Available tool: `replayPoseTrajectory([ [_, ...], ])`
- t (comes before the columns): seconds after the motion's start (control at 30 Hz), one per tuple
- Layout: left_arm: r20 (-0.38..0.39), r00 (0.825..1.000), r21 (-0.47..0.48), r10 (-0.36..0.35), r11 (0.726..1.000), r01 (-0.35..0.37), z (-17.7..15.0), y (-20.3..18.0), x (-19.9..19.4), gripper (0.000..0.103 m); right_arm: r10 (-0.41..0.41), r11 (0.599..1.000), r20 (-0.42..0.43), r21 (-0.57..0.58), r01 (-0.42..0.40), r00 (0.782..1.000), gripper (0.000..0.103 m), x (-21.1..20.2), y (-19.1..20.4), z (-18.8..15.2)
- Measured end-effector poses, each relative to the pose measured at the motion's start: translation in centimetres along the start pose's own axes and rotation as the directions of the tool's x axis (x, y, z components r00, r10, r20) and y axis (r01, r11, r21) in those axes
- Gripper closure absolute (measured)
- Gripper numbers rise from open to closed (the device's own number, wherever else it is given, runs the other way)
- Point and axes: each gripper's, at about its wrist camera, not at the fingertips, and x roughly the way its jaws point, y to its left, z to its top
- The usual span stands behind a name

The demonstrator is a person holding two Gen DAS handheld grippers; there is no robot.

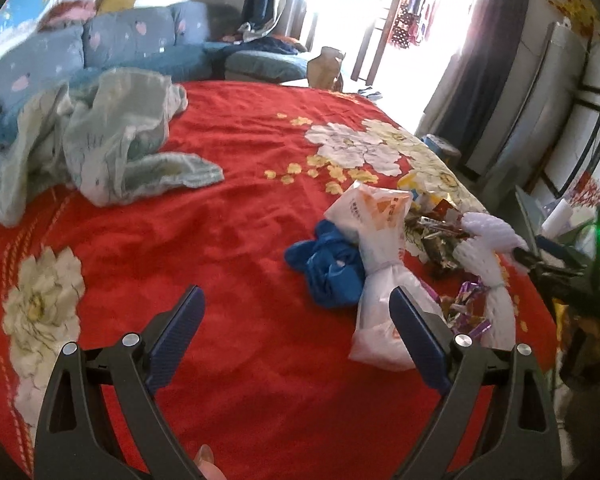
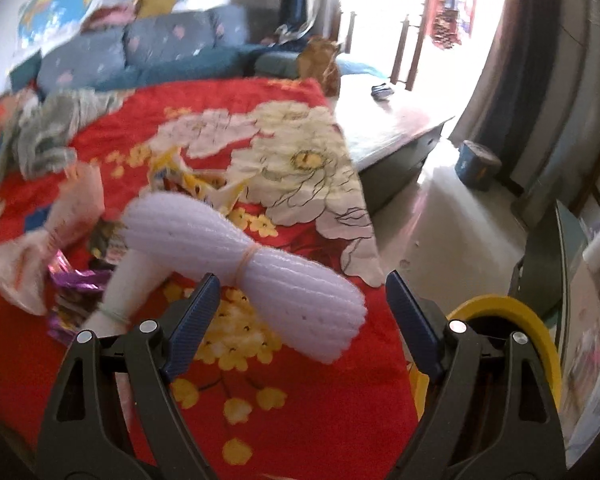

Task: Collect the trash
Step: 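Grasp the white foam net bundle with the right tool while the left tool grasps the white plastic bag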

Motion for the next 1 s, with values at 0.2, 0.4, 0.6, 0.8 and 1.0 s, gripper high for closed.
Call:
replayPoseTrajectory([
  [0.2, -0.044, 0.994, -0.059, -0.097, 0.994, 0.095, -0.9, 0.5, 0.8, 0.033, 0.060, 0.997, -0.084, -0.032, -0.063, 0.995, 0.061, 2.3, 0.7, -0.6],
  [0.4, -0.082, 0.978, -0.063, -0.193, 0.980, 0.188, -1.5, -1.4, 1.4, 0.044, 0.106, 0.994, -0.053, 0.037, -0.104, 0.993, 0.076, 1.5, -0.1, -1.5],
  [0.6, -0.103, 0.960, -0.095, -0.262, 0.963, 0.252, -2.1, -2.6, 1.6, 0.047, 0.139, 0.985, -0.029, 0.106, -0.135, 0.990, 0.079, 0.5, -1.0, -1.9],
  [0.8, -0.119, 0.936, -0.102, -0.332, 0.941, 0.321, -2.3, -4.2, 1.5, 0.047, 0.146, 0.975, 0.005, 0.168, -0.145, 0.989, 0.080, -0.6, -2.1, -2.1],
  [1.0, -0.169, 0.908, -0.143, -0.383, 0.921, 0.362, -2.5, -5.6, 3.0, 0.047, 0.172, 0.960, 0.023, 0.218, -0.173, 0.985, 0.080, -1.2, -3.1, -2.5],
])
